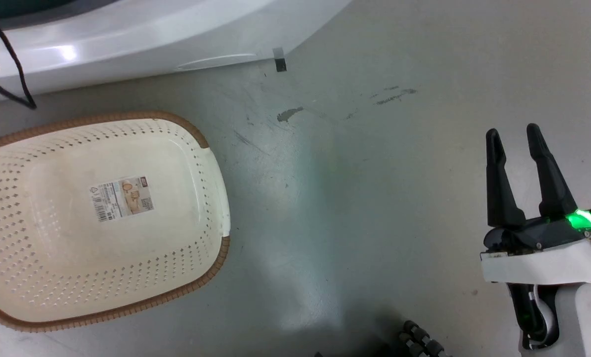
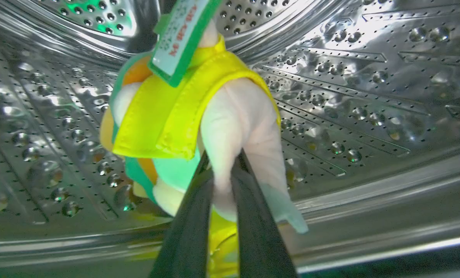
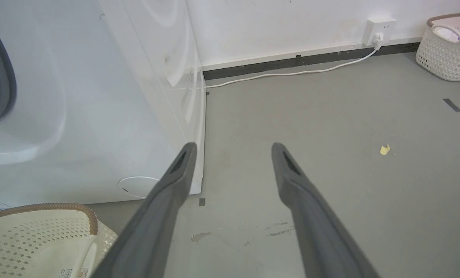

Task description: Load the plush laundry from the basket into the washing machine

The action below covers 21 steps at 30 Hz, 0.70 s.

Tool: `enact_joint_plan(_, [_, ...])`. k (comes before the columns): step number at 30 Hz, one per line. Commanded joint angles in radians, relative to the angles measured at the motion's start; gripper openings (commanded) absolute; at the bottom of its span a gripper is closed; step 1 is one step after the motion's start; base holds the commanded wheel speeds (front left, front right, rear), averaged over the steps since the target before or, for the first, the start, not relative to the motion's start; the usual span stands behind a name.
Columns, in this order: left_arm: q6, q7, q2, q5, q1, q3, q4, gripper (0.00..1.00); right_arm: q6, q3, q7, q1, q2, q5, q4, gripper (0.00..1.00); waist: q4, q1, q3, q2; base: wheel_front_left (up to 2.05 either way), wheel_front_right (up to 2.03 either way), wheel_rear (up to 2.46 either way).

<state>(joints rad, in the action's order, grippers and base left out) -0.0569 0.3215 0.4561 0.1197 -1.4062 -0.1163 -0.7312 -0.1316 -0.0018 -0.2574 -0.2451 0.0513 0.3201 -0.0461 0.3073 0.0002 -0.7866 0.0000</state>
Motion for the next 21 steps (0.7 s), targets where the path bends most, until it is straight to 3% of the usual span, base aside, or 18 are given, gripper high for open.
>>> enact_joint_plan(1, [-0.007, 0.006, 0.007, -0.008, -0.026, -0.009, -0.019, 0.0, 0.001, -0.001, -0.004, -0.019, -0.001, 0.008, 0.0, 1.0, 0.009, -0.0002, -0.016, 0.0, 0.0, 0.0, 0.0])
enact_joint_plan(10, [-0.013, -0.068, -0.016, -0.007, -0.064, -0.038, -0.114, 0.03, 0.001, -0.013, -0.004, -0.034, -0.001, -0.004, 0.01, 1.0, -0.012, -0.0002, -0.004, 0.0, 0.0, 0.0, 0.0])
enact_joint_plan(11, [-0.013, -0.084, -0.019, -0.007, -0.058, -0.041, -0.123, 0.83, 0.001, -0.015, -0.004, -0.034, -0.001, -0.008, 0.01, 1.0, -0.016, -0.0002, 0.006, 0.0, 0.0, 0.0, 0.0])
enact_joint_plan(12, [-0.014, -0.099, -0.023, -0.005, -0.051, -0.043, -0.133, 1.0, 0.001, -0.018, -0.004, -0.035, -0.001, -0.012, 0.01, 1.0, -0.02, -0.0002, 0.016, 0.0, 0.0, 0.0, 0.0])
enact_joint_plan(21, [-0.027, -0.285, -0.08, 0.027, 0.097, -0.061, -0.219, 1.0, 0.001, -0.057, -0.004, 0.001, -0.001, -0.079, 0.014, 1.0, -0.079, -0.0002, 0.206, 0.0, 0.0, 0.0, 0.0])
